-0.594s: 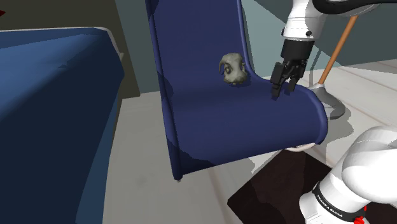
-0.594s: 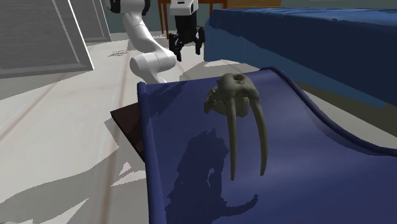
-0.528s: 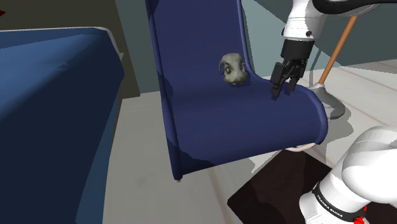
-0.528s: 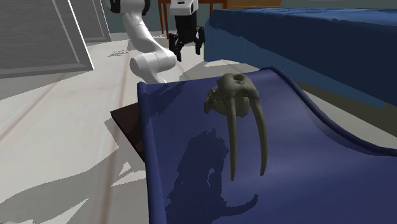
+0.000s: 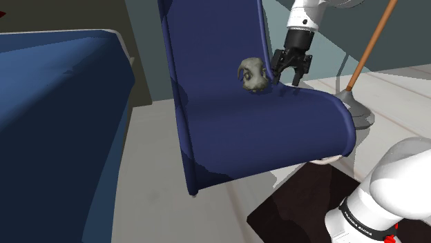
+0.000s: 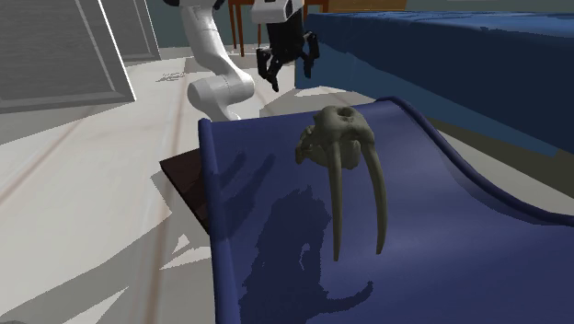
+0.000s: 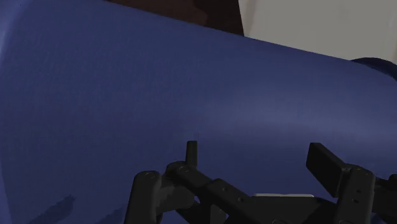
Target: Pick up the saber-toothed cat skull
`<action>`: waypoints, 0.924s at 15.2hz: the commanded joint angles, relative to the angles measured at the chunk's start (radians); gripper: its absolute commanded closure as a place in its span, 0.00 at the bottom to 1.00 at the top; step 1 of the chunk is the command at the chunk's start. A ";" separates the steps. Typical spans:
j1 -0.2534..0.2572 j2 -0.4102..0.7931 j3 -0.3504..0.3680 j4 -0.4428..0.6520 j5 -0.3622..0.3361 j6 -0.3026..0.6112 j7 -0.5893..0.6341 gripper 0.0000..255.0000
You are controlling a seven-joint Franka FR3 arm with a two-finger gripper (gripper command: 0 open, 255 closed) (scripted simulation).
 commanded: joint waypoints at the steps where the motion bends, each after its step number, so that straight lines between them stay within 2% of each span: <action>1: -0.007 0.089 -0.023 0.081 0.035 -0.005 0.022 0.00; 8: -0.041 0.375 -0.109 0.363 0.180 -0.052 0.090 0.00; 14: -0.101 0.626 -0.176 0.631 0.338 -0.131 0.153 0.00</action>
